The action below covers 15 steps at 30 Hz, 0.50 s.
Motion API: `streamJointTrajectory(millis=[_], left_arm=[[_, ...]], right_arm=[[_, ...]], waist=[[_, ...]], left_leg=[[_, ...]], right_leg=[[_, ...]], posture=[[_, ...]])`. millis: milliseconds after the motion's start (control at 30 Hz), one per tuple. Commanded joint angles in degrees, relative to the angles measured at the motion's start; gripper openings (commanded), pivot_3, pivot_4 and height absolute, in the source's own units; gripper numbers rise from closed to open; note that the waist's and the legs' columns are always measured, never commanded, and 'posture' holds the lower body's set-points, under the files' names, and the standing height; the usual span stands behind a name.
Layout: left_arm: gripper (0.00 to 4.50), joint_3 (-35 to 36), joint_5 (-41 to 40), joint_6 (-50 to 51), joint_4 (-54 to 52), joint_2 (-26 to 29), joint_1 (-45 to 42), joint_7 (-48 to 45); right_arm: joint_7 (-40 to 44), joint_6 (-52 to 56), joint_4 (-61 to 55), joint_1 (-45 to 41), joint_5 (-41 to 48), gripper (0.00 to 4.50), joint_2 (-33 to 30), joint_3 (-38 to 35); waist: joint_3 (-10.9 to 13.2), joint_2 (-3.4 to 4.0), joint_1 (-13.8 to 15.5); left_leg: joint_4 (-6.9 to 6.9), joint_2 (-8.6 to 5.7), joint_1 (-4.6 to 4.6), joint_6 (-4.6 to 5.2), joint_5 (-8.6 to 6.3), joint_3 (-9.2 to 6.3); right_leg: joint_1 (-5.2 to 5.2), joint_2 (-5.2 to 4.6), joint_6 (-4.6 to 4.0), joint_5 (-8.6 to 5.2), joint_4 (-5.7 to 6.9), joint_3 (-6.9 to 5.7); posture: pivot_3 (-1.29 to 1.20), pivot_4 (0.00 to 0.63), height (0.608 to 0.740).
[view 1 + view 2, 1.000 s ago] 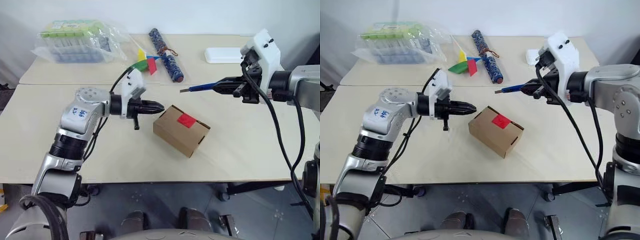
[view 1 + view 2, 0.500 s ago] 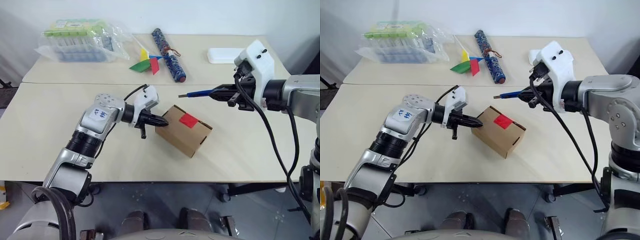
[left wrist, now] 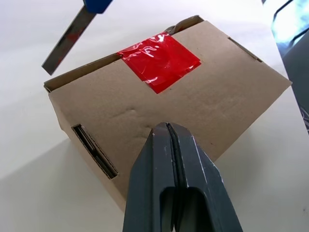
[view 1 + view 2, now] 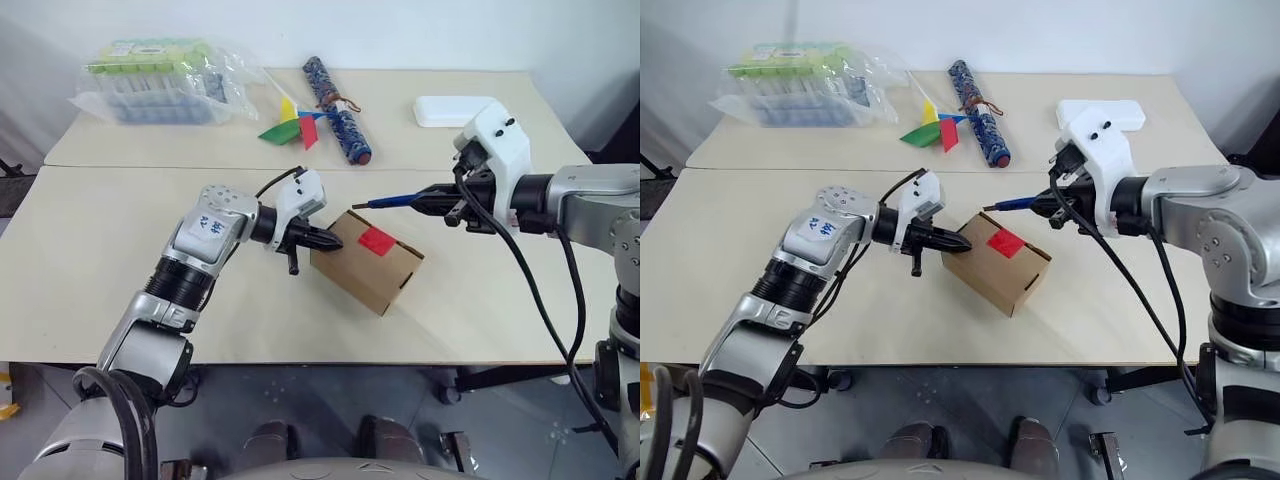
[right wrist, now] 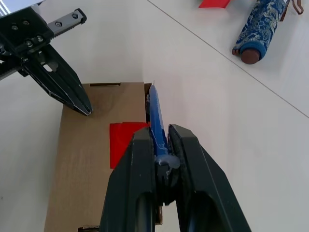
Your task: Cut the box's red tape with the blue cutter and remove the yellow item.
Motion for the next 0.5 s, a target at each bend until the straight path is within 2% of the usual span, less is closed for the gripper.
streamJointTrajectory(millis=[33, 500], left_arm=[[0.0, -0.85, 1.3, 0.62, 0.11, -0.32, -0.16, 0.07], [0.0, -0.73, 1.59, 0.98, 0.26, -0.63, -0.49, 0.19]], right_arm=[[-0.07, -0.34, -2.61, 0.79, 0.75, 0.16, -0.67, -0.84], [0.27, -0.97, -3.24, 1.86, 0.8, 0.16, -2.33, -0.93]], waist=[[0.0, 0.0, -0.01], [0.0, 0.0, 0.04]], left_leg=[[0.0, 0.0, 0.0, 0.0, 0.0, 0.0], [0.02, 0.0, 0.01, 0.0, 0.0, -0.01]], right_leg=[[0.0, 0.0, 0.0, 0.0, 0.0, 0.0], [0.01, 0.0, 0.0, 0.0, 0.02, 0.01]], posture=[[0.0, 0.15, 0.74], [0.0, 0.15, 0.74]])
